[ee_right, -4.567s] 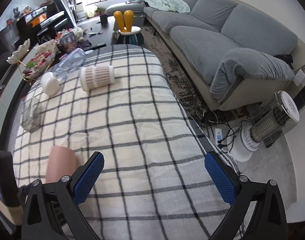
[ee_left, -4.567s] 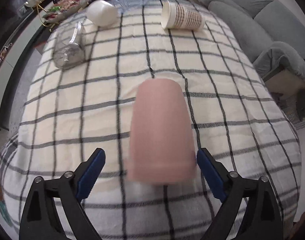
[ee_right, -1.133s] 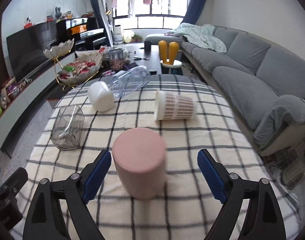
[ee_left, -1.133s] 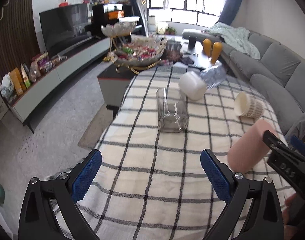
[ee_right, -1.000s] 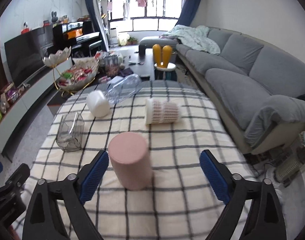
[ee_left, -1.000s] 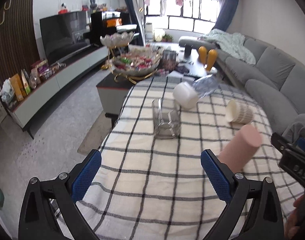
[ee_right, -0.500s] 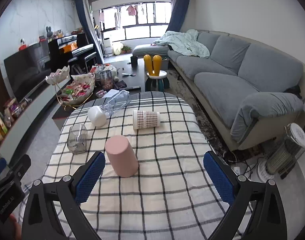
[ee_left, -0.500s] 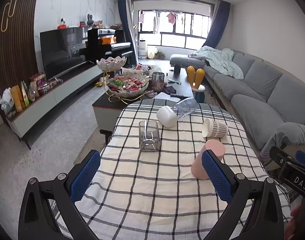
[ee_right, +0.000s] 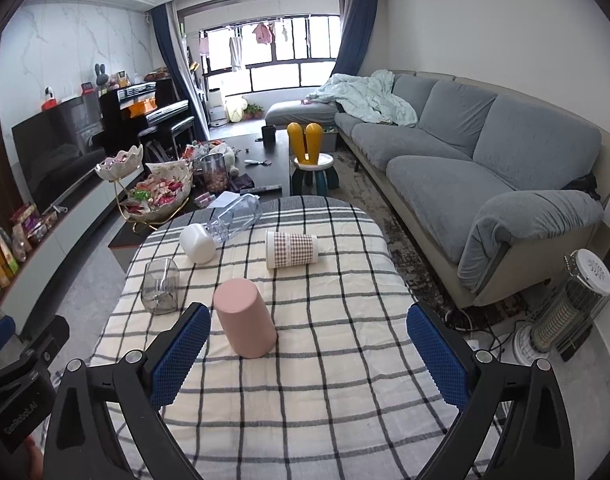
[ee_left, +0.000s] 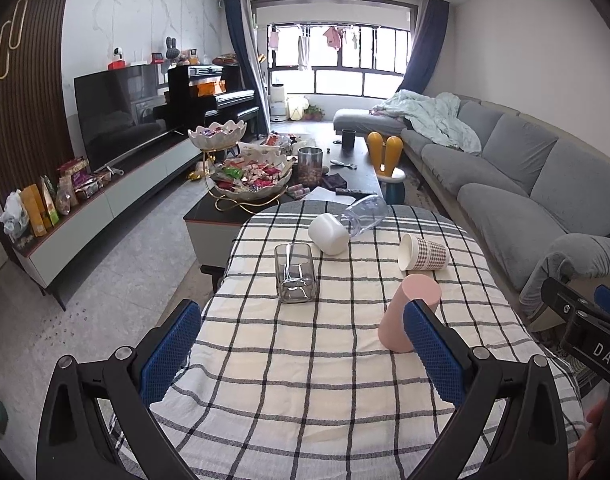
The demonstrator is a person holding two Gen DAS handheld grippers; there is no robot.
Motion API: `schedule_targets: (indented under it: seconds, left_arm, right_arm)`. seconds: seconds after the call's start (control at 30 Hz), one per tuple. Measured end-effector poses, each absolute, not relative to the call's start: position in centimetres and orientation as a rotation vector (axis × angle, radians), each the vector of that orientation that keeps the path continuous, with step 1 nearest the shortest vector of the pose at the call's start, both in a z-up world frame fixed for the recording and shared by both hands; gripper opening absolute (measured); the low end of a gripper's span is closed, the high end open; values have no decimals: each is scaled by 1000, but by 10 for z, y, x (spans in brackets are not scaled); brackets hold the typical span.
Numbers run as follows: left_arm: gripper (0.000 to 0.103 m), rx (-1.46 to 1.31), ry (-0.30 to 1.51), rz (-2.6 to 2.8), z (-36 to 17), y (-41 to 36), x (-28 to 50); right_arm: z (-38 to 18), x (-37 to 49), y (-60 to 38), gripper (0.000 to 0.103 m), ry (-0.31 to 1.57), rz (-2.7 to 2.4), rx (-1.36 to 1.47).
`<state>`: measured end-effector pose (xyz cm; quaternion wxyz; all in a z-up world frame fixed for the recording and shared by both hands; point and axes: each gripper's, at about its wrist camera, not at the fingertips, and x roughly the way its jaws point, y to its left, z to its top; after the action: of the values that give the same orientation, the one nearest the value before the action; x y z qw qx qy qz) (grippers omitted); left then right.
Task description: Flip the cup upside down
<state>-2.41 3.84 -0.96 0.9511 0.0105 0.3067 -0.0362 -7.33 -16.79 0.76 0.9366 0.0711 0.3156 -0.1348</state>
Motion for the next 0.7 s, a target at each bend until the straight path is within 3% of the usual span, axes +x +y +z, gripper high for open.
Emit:
schedule_targets:
  seconds: [0.7]
  left_arm:
    - [103,17,638,-75,-12,42,-28]
  right_arm:
    - [10,-75,-163,99,641,-271,141]
